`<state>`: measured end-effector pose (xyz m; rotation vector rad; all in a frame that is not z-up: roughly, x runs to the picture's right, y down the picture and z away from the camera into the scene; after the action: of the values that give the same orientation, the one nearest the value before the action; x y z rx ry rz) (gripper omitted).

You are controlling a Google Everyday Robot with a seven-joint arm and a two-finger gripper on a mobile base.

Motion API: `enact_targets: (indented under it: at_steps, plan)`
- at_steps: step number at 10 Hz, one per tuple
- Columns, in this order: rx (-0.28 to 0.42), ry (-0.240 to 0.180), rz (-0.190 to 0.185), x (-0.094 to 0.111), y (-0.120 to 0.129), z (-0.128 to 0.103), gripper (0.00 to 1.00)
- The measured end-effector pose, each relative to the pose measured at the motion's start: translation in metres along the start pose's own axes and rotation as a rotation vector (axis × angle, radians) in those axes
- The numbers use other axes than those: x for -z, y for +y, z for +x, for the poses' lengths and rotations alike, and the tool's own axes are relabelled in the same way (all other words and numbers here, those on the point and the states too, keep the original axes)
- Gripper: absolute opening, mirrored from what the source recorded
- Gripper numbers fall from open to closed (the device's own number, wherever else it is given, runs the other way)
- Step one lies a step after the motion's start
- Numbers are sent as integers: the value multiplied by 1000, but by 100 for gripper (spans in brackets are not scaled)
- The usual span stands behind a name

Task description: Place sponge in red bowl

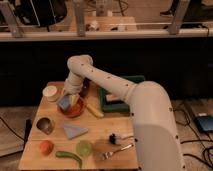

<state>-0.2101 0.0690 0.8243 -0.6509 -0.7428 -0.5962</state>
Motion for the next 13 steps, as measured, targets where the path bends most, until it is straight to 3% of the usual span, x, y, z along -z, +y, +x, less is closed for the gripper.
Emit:
enact_targets:
  at_steps: [4, 10, 13]
  plan:
    - [-7, -24, 12, -3, 0, 5, 80]
    - [-12, -34, 35, 19, 8, 18, 80]
    - [-11, -34, 36, 19, 7, 18, 79]
